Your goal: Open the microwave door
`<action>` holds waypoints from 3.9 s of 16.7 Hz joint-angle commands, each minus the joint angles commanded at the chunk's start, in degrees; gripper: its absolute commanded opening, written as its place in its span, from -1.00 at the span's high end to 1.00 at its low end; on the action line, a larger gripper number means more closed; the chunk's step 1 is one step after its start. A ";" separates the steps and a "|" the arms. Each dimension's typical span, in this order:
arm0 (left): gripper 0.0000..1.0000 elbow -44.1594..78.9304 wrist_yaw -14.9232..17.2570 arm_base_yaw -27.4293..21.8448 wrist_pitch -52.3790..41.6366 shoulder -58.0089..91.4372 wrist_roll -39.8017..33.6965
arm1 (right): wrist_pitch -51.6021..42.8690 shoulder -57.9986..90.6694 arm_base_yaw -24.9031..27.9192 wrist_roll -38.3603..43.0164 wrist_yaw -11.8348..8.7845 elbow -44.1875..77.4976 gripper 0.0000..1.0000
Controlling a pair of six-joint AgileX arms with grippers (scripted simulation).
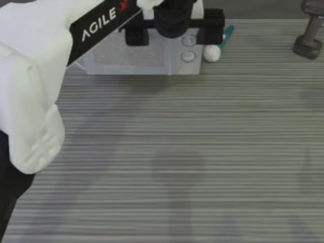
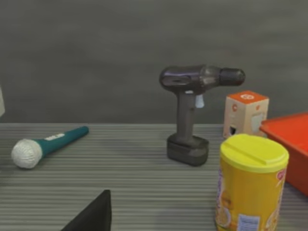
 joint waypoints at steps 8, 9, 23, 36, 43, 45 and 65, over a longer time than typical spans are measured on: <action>0.81 0.00 0.00 0.00 0.00 0.00 0.00 | 0.00 0.00 0.00 0.00 0.00 0.00 -1.00; 0.96 0.00 0.00 0.00 0.00 0.00 0.00 | 0.00 0.00 0.00 0.00 0.00 0.00 -1.00; 1.00 -8.00 -0.26 -1.77 2.97 -5.02 -1.02 | 0.00 0.00 0.00 0.00 0.00 0.00 -1.00; 1.00 -13.30 -0.90 -1.85 5.02 -7.74 -1.81 | 0.00 0.00 0.00 0.00 0.00 0.00 -1.00; 1.00 -13.30 -0.90 -1.85 5.02 -7.74 -1.81 | 0.00 0.00 0.00 0.00 0.00 0.00 -1.00; 1.00 -13.30 -0.90 -1.85 5.02 -7.74 -1.81 | 0.00 0.00 0.00 0.00 0.00 0.00 -1.00; 1.00 -18.56 0.21 -1.76 7.90 -10.87 0.74 | 0.00 0.00 0.00 0.00 0.00 0.00 -1.00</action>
